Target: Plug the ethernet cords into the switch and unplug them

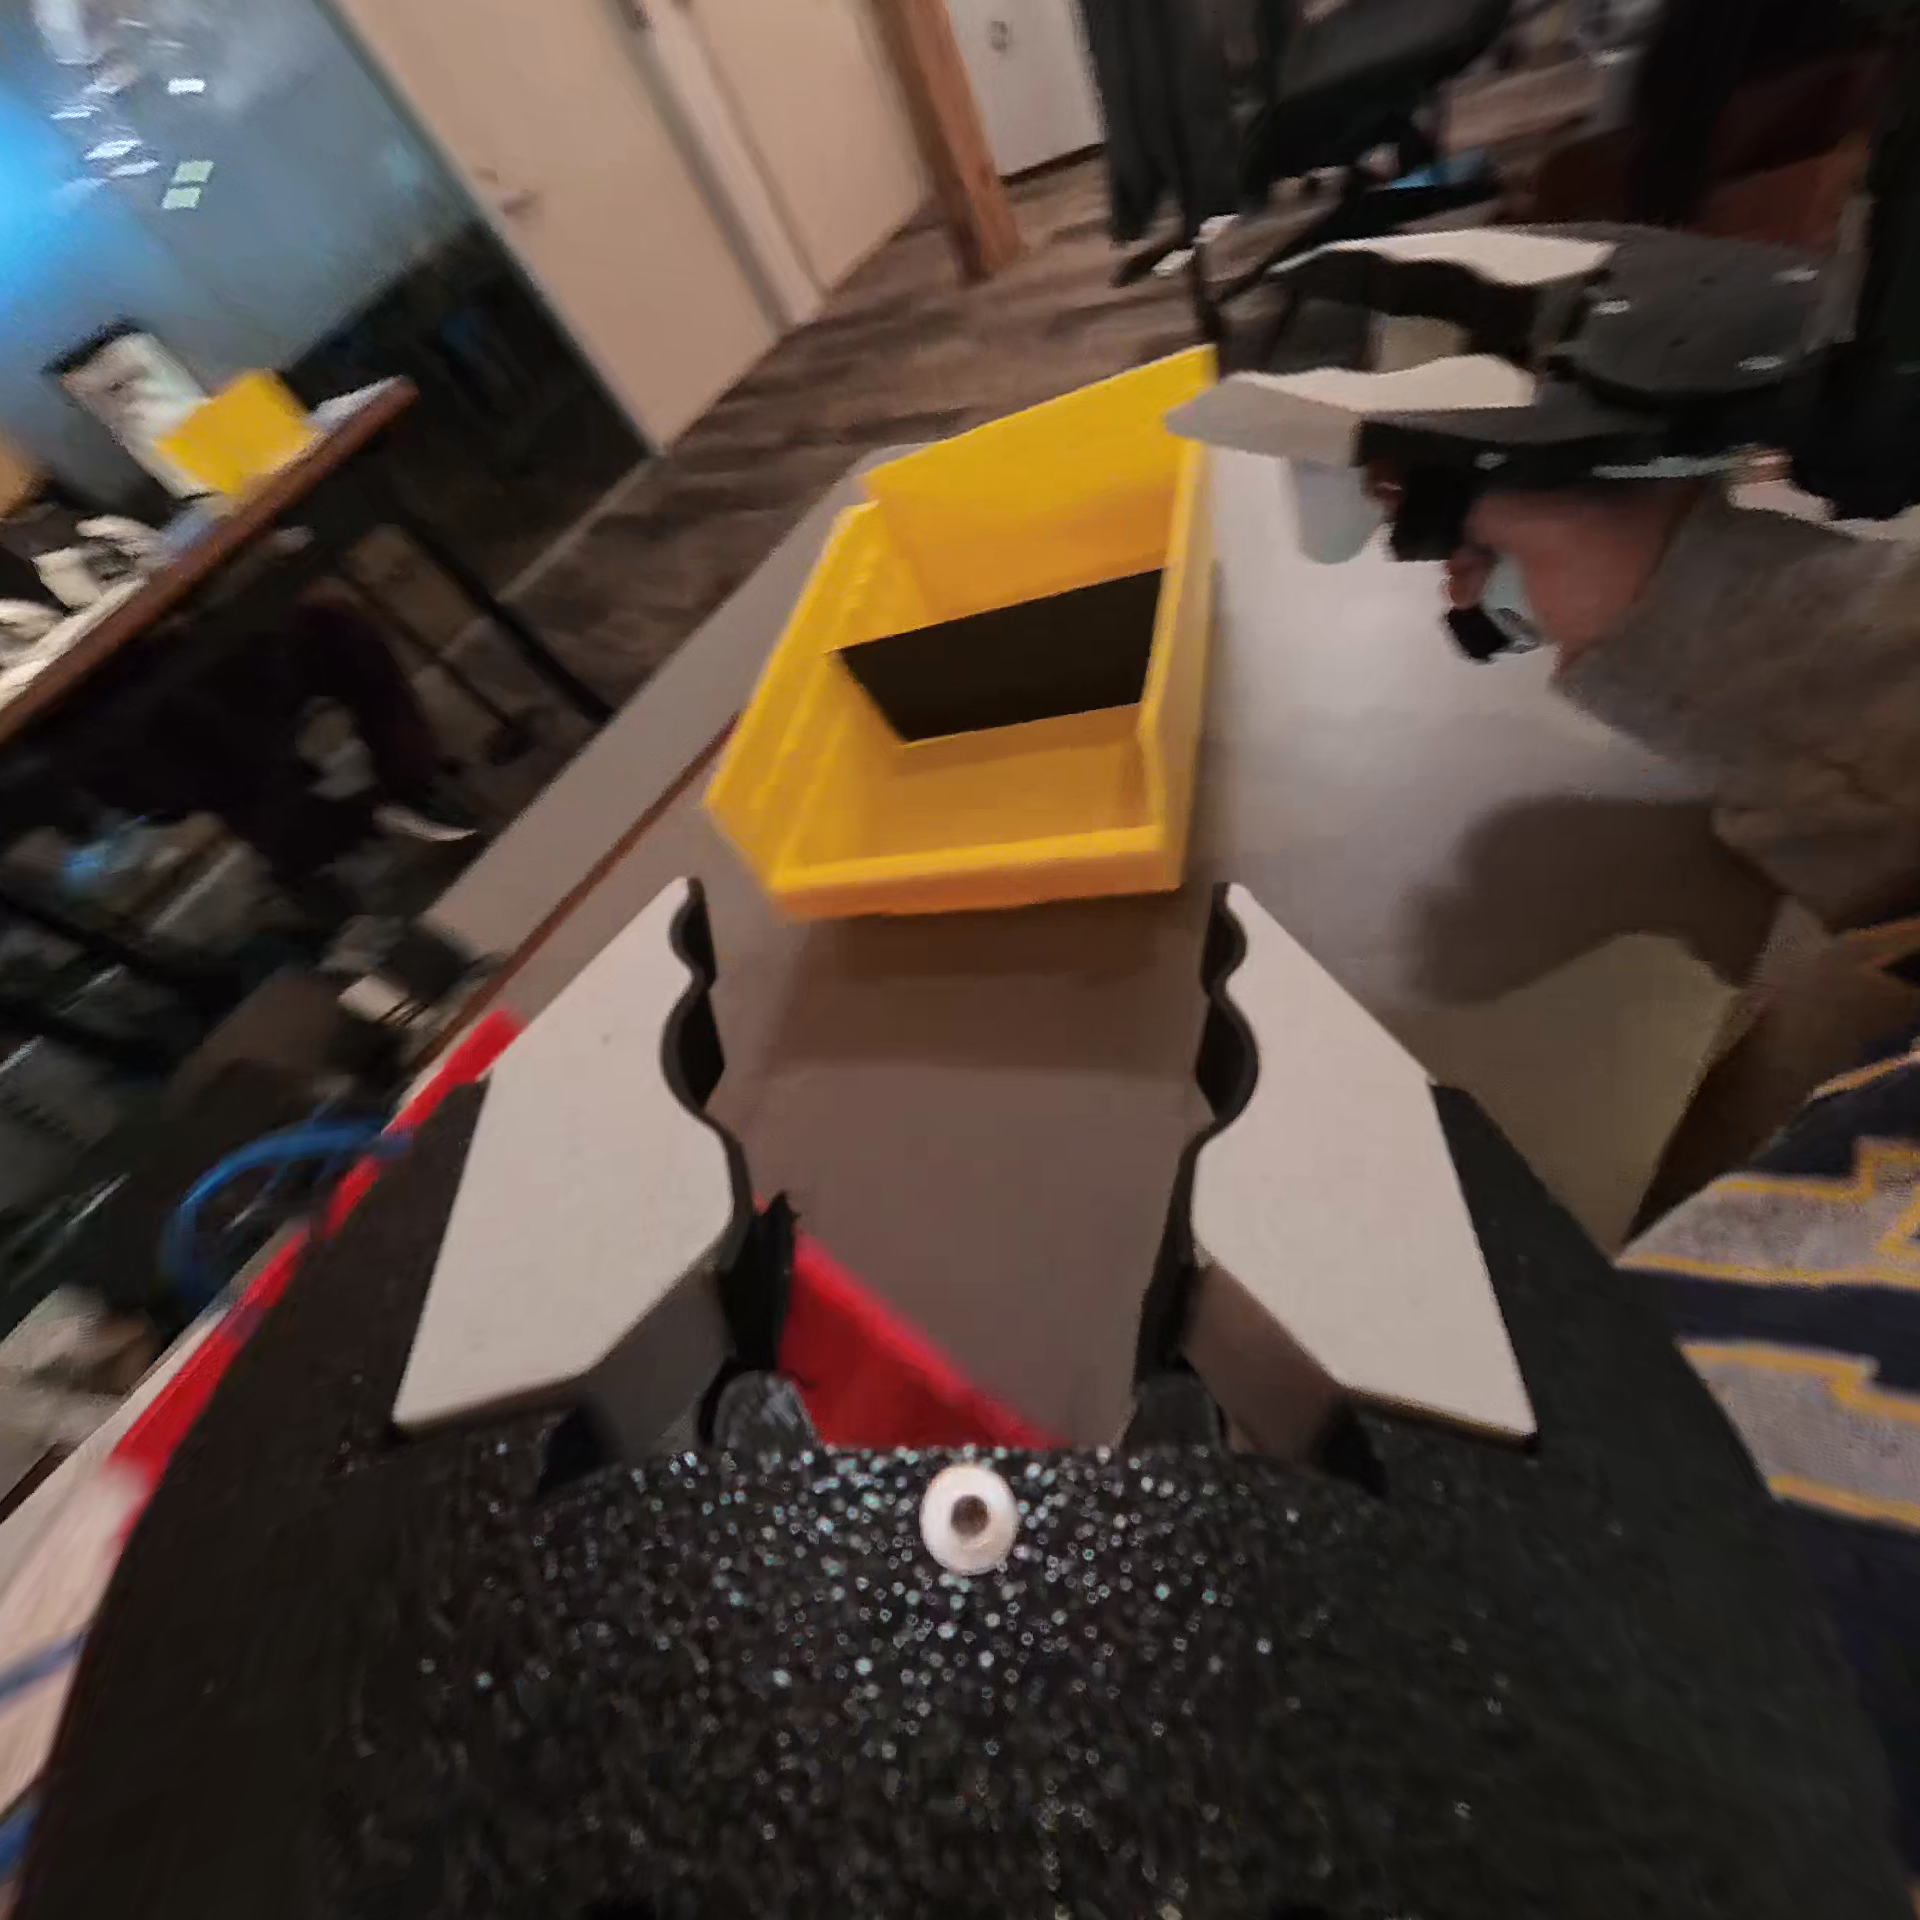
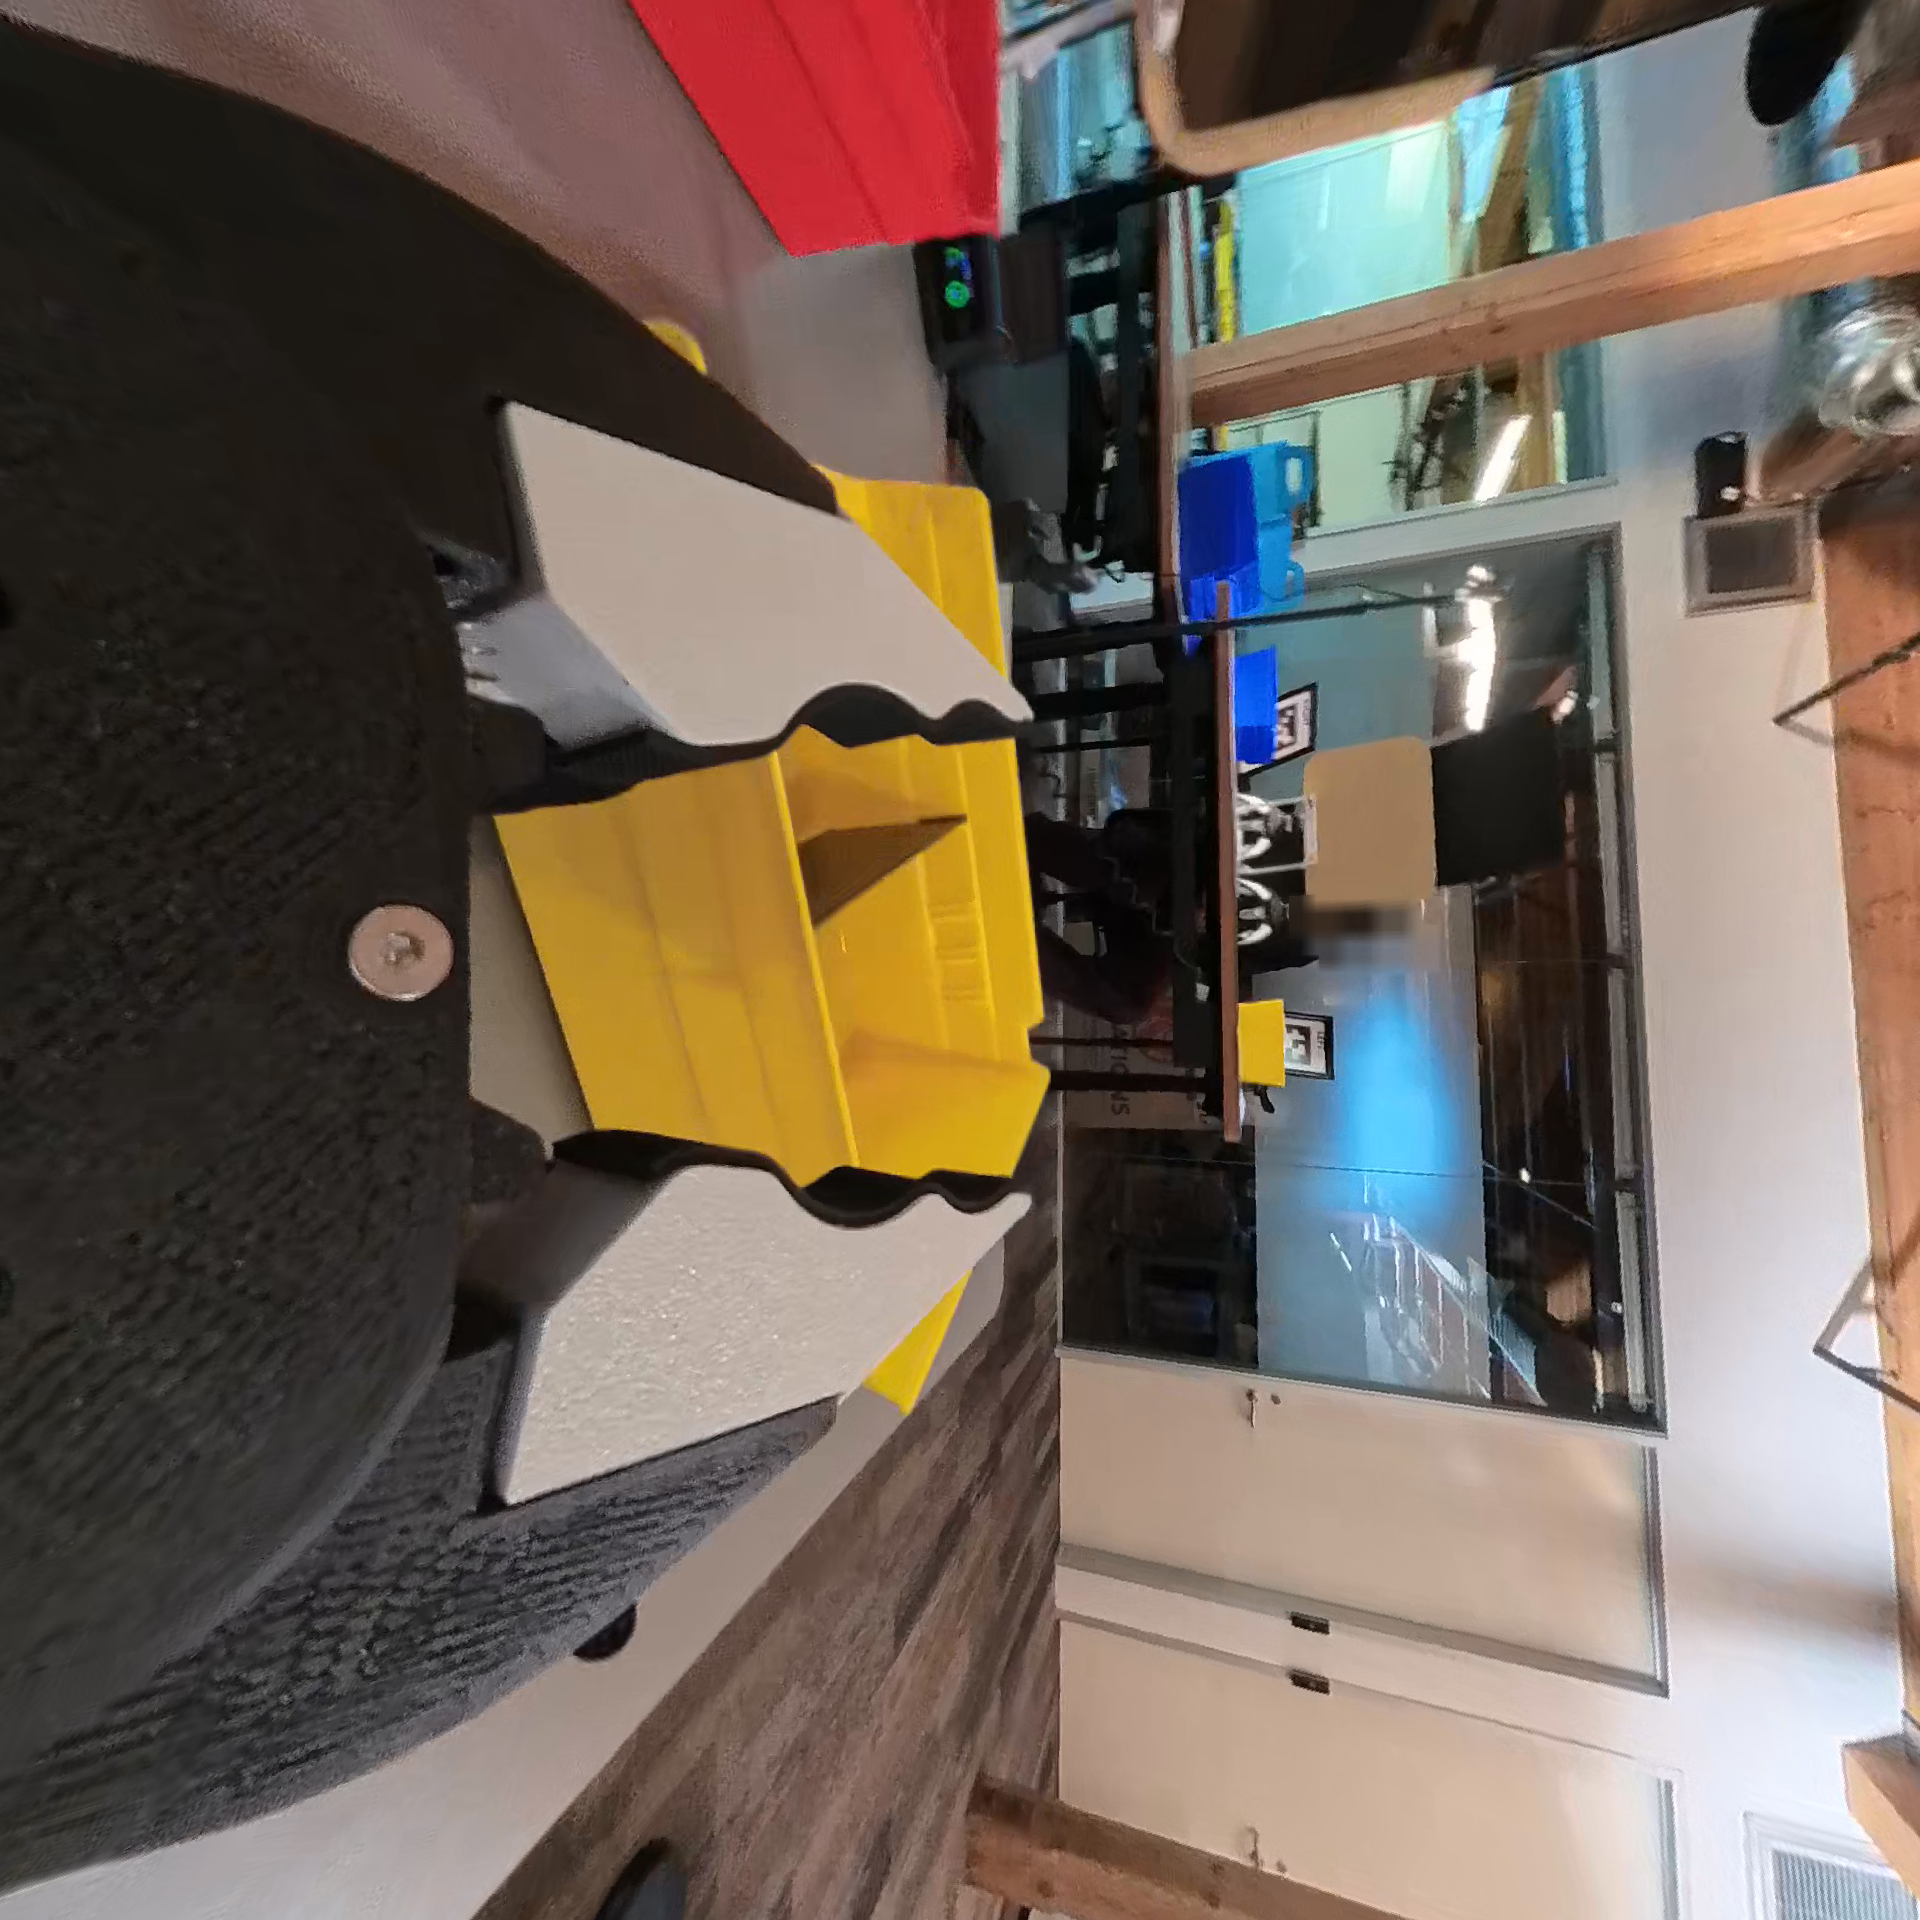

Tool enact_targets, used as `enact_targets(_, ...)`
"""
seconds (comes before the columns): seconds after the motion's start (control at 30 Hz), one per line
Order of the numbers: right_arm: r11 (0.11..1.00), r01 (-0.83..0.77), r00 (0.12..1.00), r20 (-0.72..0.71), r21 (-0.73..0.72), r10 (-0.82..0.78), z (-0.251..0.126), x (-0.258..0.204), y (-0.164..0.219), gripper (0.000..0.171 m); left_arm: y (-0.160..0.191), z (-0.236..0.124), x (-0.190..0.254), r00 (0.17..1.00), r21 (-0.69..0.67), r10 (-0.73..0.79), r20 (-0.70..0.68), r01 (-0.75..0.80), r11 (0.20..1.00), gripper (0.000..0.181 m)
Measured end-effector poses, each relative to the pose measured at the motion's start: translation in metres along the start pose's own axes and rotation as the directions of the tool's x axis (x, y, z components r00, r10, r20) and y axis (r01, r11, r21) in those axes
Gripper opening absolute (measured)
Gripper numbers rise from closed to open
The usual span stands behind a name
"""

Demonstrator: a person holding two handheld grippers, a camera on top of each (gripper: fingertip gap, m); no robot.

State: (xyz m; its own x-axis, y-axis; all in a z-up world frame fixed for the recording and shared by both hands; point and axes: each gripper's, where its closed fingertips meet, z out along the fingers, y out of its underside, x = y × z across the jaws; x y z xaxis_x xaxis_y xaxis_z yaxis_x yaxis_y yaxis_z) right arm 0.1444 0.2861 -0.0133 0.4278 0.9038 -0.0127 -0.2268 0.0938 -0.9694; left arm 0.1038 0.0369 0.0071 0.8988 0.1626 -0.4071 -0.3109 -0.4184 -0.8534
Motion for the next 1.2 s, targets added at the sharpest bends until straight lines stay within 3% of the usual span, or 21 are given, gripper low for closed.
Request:
enact_targets(0.13, 0.978, 0.192, 0.977, 0.105, -0.081, -0.183, 0.0, -0.07, 0.005, 0.097, 0.042, -0.072, -0.069, 0.946, -0.041, -0.048, 0.321, 0.064, 0.997, 0.092)
enact_targets(0.27, 0.903, 0.409, 0.912, 0.082, -0.131, -0.401, 0.002, -0.103, 0.027, 0.117, 0.112, -0.13, -0.118, 0.837, -0.12, -0.092, 0.54, 0.185, 0.975, 0.092)
enact_targets(0.5, 0.89, 0.329, 0.943, 0.054, -0.317, -0.329, 0.007, -0.071, 0.054, 0.115, 0.219, -0.151, -0.148, 0.758, -0.21, -0.204, 0.62, 0.41, 0.888, 0.096)
enact_targets(0.67, 0.878, 0.261, 0.947, -0.07, -0.4, -0.313, -0.006, -0.018, 0.054, 0.108, 0.256, -0.143, -0.151, 0.753, -0.226, -0.278, 0.596, 0.49, 0.842, 0.092)
enact_targets(0.77, 0.888, 0.242, 0.935, -0.149, -0.391, -0.321, -0.009, 0.011, 0.052, 0.095, 0.267, -0.137, -0.149, 0.762, -0.235, -0.307, 0.57, 0.51, 0.828, 0.078)
enact_targets(0.83, 0.887, 0.266, 0.918, -0.183, -0.378, -0.353, -0.01, 0.028, 0.052, 0.077, 0.266, -0.133, -0.146, 0.781, -0.233, -0.329, 0.531, 0.508, 0.829, 0.045)
enact_targets(0.93, 0.876, 0.316, 0.895, -0.193, -0.365, -0.403, -0.012, 0.046, 0.053, 0.04, 0.271, -0.131, -0.145, 0.806, -0.265, -0.305, 0.507, 0.483, 0.835, 0.013)
enact_targets(1.03, 0.888, 0.296, 0.918, -0.153, -0.351, -0.366, -0.012, 0.052, 0.056, 0.016, 0.274, -0.132, -0.151, 0.797, -0.248, -0.295, 0.527, 0.476, 0.844, 0.008)
enact_targets(1.2, 0.918, 0.205, 0.959, -0.119, -0.338, -0.258, -0.013, 0.062, 0.058, 0.008, 0.278, -0.137, -0.156, 0.787, -0.227, -0.328, 0.523, 0.499, 0.836, 0.007)
